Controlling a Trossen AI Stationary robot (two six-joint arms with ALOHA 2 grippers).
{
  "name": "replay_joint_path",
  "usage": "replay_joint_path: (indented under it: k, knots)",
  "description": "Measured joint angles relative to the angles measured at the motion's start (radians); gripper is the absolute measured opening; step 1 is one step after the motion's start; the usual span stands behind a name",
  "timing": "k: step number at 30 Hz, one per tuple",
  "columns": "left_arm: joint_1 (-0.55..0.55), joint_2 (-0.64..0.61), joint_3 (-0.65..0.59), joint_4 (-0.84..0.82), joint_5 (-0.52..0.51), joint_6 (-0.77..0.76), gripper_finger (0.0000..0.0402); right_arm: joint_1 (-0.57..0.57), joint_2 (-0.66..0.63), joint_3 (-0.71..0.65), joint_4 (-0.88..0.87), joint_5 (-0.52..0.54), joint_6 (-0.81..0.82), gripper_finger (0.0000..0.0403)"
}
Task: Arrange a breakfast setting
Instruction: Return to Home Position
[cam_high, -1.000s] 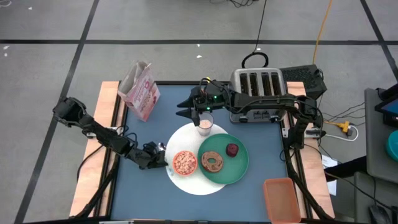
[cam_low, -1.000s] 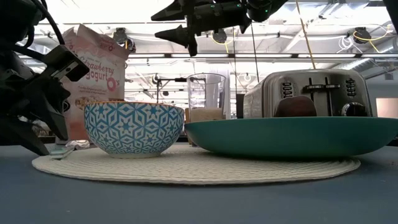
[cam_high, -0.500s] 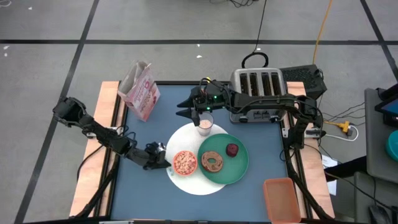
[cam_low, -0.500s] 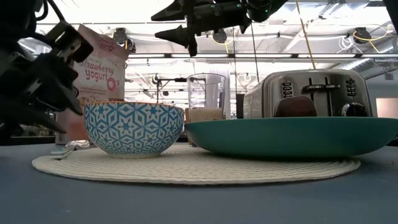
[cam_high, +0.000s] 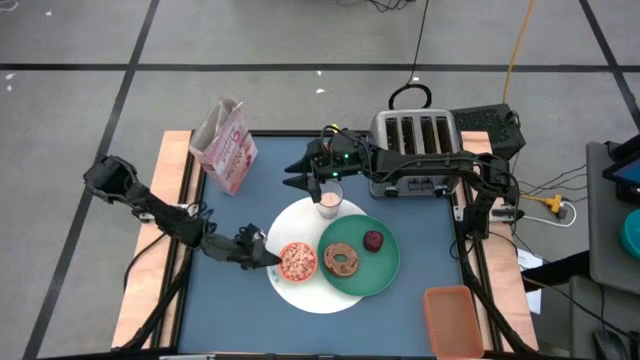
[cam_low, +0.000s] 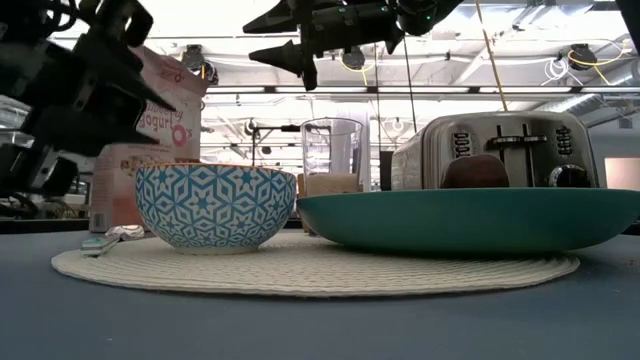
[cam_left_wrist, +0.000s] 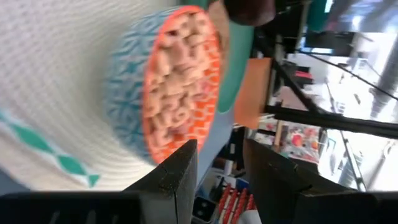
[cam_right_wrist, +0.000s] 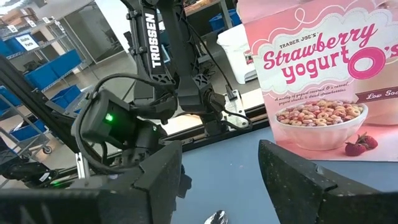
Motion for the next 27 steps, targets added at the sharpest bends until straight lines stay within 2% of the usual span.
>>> replay_joint_path:
  k: [4,10,20,27]
  knots:
    - [-0.001,-0.052,0.0,0.001,-0.037,0.062,0.0136,0.0,0.0,0.0,-0.001,-0.01,0.0,0.0208]
    - [0.006,-0.185,0.0,-0.002,-0.128,0.3,0.0136,-0.006,-0.017,0.001,0.014,-0.101,0.0,0.0208]
    - [0.154,-0.397,0.001,0.0,-0.158,1.057,0.0136,-0.021,-0.168,0.001,-0.055,-0.101,-0.11,0.0208]
    - [0.242,-0.586,0.001,-0.037,-0.137,1.509,0.0136,-0.022,-0.332,0.001,-0.2,-0.1,-0.177,0.0203]
